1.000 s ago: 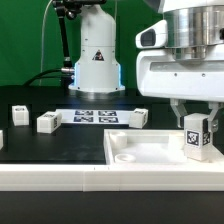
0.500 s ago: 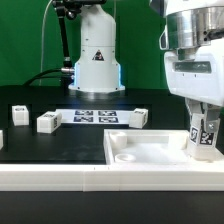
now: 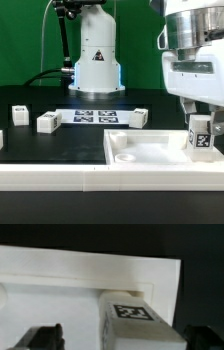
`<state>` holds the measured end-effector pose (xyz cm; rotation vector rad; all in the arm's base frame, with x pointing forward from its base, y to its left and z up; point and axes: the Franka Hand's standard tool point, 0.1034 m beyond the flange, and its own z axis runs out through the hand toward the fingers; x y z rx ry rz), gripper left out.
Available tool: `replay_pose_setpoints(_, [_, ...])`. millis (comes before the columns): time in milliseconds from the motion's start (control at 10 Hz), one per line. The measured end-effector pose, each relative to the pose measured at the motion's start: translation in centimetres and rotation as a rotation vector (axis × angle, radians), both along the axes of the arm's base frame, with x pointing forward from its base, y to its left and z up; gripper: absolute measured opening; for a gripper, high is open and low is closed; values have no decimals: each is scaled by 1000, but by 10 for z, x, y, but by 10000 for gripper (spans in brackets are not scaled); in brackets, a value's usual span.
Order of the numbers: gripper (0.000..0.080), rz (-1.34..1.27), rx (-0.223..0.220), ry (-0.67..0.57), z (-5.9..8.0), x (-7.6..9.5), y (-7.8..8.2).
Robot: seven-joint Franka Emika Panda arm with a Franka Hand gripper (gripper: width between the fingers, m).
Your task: Assemble one leg
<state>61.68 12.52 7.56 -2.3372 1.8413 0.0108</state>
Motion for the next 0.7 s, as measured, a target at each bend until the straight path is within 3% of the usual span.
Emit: replay_pose_setpoints(700, [649, 749, -110, -1, 6, 7, 5])
